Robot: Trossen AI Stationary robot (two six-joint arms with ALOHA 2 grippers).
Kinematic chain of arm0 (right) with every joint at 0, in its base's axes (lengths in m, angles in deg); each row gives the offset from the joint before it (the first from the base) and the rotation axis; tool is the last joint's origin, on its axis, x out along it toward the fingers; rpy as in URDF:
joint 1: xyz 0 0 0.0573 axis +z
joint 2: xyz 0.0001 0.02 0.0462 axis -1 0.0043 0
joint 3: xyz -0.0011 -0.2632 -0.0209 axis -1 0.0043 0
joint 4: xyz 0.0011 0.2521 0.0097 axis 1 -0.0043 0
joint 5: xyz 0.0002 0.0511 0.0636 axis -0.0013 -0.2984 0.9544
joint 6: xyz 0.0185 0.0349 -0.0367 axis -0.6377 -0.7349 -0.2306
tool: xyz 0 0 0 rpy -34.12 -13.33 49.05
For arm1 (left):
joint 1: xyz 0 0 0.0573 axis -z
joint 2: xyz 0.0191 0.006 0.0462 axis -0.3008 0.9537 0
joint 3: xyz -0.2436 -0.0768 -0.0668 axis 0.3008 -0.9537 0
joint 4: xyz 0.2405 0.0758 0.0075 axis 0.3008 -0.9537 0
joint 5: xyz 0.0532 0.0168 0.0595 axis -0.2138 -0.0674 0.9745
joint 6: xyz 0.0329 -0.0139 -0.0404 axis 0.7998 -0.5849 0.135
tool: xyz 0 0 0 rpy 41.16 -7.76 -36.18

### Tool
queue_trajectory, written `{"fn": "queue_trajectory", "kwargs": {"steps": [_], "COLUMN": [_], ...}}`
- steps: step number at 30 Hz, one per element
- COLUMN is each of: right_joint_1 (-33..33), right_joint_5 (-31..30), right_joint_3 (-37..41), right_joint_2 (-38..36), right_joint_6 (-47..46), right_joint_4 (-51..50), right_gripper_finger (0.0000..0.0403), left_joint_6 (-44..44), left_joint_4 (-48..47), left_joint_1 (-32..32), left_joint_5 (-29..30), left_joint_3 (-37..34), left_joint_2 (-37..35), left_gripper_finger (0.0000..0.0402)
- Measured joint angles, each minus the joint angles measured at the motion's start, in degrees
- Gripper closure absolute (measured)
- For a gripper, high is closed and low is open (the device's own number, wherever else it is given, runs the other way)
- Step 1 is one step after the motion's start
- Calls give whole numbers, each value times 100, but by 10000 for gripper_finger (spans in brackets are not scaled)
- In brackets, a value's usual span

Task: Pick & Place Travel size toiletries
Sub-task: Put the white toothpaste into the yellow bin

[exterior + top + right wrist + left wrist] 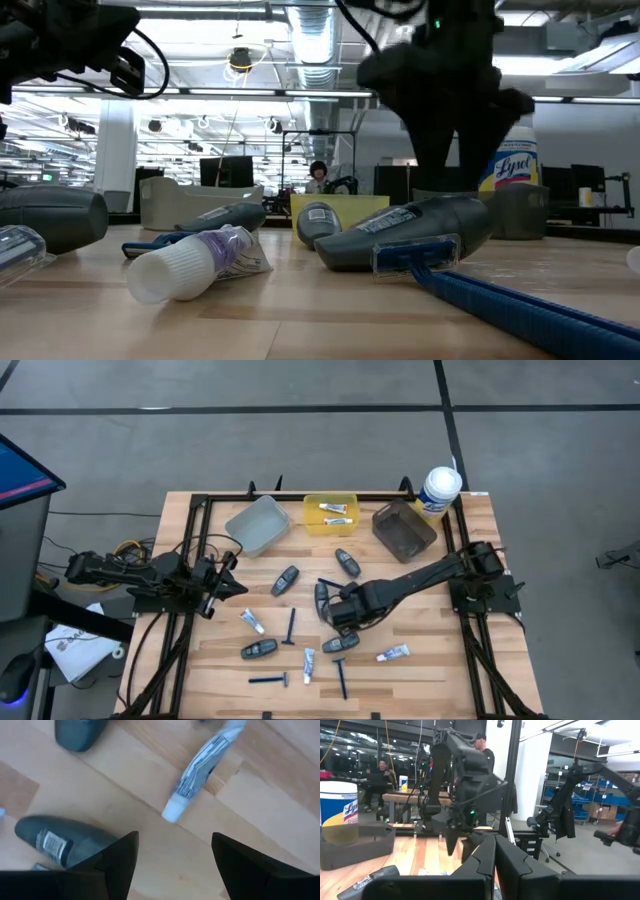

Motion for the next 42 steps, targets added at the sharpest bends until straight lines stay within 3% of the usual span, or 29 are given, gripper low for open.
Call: {"fn": "queue_trajectory", "kwargs": {"steps": [7, 15, 25, 34, 42], "right_joint_1": [-120, -161, -243, -307, -305], "right_joint_5": [291, 311, 514, 556, 567], "right_joint_3": [939, 1102, 1586, 1631, 1615], "right_joint_2": [-176, 40, -15, -9, -71], "right_joint_6": [-232, -221, -177, -64, 28], "right_joint_4": [1279, 1625, 2242, 2149, 2013], "right_gripper_finger": [159, 165, 246, 358, 357], "left_joint_6": [0, 0, 2, 0, 0], "left_joint_4": [10, 29, 33, 63, 70], "left_joint_1": [0, 0, -1, 0, 0], "left_joint_5": [1, -1, 1, 0, 0], "left_joint_3": [-1, 0, 0, 0, 0], "left_joint_2": [76, 99, 105, 105, 105], "left_gripper_finger": [401, 401, 401, 401, 401]}}
